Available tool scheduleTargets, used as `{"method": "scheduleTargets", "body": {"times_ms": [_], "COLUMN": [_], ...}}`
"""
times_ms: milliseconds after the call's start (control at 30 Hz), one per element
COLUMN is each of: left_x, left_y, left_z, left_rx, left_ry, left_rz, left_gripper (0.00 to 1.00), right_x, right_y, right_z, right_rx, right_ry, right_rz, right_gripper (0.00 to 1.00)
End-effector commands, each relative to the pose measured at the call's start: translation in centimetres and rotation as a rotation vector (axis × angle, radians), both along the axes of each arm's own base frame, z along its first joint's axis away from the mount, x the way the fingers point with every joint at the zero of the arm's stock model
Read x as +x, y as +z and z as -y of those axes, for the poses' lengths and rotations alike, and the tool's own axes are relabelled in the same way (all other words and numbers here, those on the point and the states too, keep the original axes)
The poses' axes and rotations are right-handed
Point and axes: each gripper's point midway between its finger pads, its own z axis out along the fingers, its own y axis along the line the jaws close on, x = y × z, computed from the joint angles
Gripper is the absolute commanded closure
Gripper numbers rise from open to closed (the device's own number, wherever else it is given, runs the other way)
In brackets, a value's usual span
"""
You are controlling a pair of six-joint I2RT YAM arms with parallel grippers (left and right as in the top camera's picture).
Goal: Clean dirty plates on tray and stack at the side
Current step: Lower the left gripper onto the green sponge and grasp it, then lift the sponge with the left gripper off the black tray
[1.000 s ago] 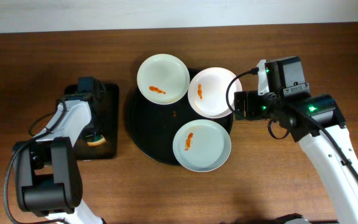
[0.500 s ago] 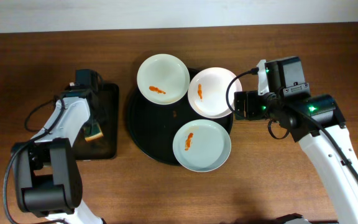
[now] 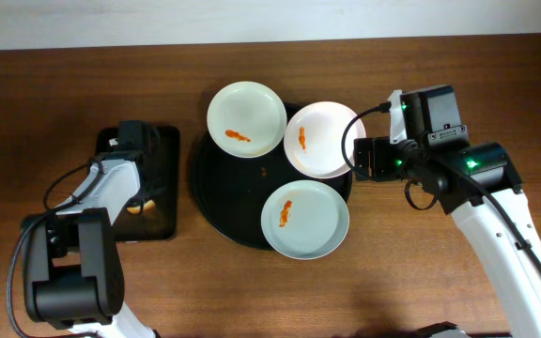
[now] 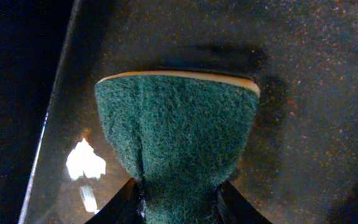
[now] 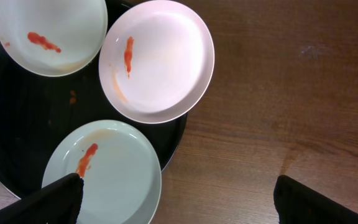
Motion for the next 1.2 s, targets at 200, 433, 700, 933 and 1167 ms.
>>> {"method": "scheduleTargets", "body": {"times_ms": [200, 433, 700, 933, 1167], "left_x": [3.2, 2.1, 1.7, 1.3, 2.1], "left_y": [8.0, 9.7, 9.1, 9.9, 11.6], "left_z": [-0.4, -0.4, 0.9, 0.8, 1.1], "left_rx": [0.018, 0.034, -0.016, -0.012, -0.035], "left_ry": [0.011, -0.035, -0.146, -0.138, -0.143], "left_rz": [0.21, 0.199, 0.151, 0.152, 0.217], "left_gripper": [0.92, 1.0, 1.0, 1.0, 1.0], "right_x": [0.1, 0.1, 0.1, 0.1, 0.1], "right_y": [0.5, 0.5, 0.5, 0.5, 0.5], "right_z": [-0.1, -0.1, -0.1, -0.1, -0.1], "right_rx": [-0.001, -0.001, -0.001, -0.001, -0.001], "right_ry": [-0.003, -0.003, -0.003, -0.003, -0.003], "right_rz": [0.016, 0.016, 0.016, 0.016, 0.016], "right_gripper": [0.01, 0.01, 0.01, 0.01, 0.01]}}
